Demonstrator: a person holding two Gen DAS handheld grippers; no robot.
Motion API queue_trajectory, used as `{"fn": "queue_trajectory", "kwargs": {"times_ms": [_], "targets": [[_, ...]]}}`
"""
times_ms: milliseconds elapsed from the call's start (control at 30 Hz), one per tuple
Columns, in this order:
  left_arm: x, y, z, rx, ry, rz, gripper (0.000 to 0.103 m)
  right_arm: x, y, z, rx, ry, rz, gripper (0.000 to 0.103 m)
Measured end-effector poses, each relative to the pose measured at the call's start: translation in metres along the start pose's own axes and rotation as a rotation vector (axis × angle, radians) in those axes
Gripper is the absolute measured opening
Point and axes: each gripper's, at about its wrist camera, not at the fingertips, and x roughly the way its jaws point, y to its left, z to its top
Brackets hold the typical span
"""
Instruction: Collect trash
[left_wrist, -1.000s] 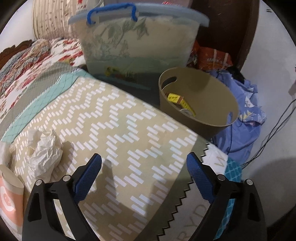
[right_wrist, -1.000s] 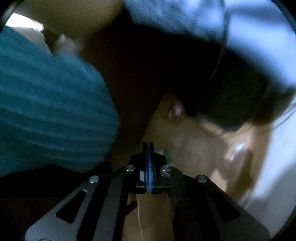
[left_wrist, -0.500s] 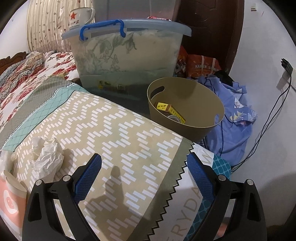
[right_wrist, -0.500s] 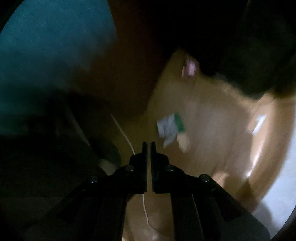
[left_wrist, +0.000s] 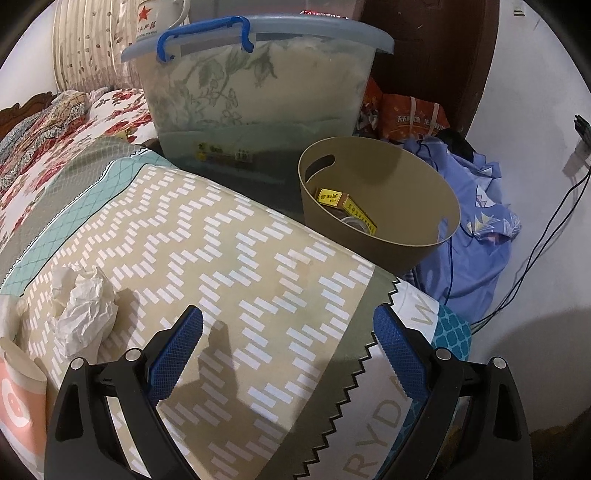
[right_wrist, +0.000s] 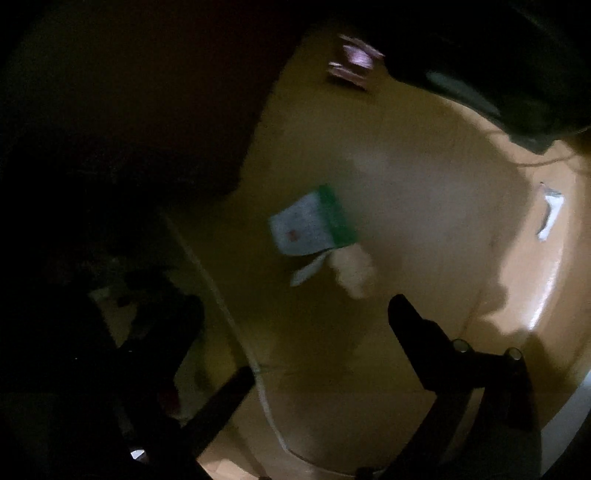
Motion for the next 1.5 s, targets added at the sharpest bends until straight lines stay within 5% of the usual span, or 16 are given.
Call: {"fn": "queue_trajectory", "kwargs": {"times_ms": [33, 100, 133, 467, 1000, 1033, 1100, 1200, 1500], "targets": [[0.0, 0.0, 0.0, 0.001, 0.002, 0.002, 0.089, 0.008, -0.01, 0.008, 0.027, 0.009, 0.002, 0.09], [0.002, -0.001, 0.0, 0.004, 0.008, 0.002, 0.089, 0.031, -0.037, 0.022, 0.091, 0.029, 0.024, 0.062], [0.003, -0.001, 0.0, 0.007, 0.016, 0.004, 0.089, 0.04, -0.046, 0.028, 0.113, 0.045, 0.034, 0.058], [0.021, -0.006, 0.002, 0.024, 0.09, 0.041, 0.092, 0.084, -0.045, 0.059, -0.042, 0.148, 0.034, 0.058], [0.026, -0.01, 0.005, 0.024, 0.104, 0.071, 0.095, 0.131, -0.011, 0.067, -0.122, 0.193, -0.146, 0.062], [0.026, -0.009, 0.005, 0.025, 0.104, 0.071, 0.095, 0.132, -0.006, 0.065, -0.141, 0.193, -0.179, 0.06], [0.026, -0.009, 0.005, 0.025, 0.103, 0.071, 0.095, 0.135, 0.004, 0.06, -0.195, 0.189, -0.286, 0.039], [0.026, -0.009, 0.005, 0.024, 0.103, 0.07, 0.095, 0.137, 0.013, 0.056, -0.216, 0.206, -0.291, 0.012], [0.023, -0.005, 0.005, 0.001, 0.09, 0.049, 0.094, 0.083, 0.012, 0.047, -0.135, 0.096, -0.212, 0.008]]}}
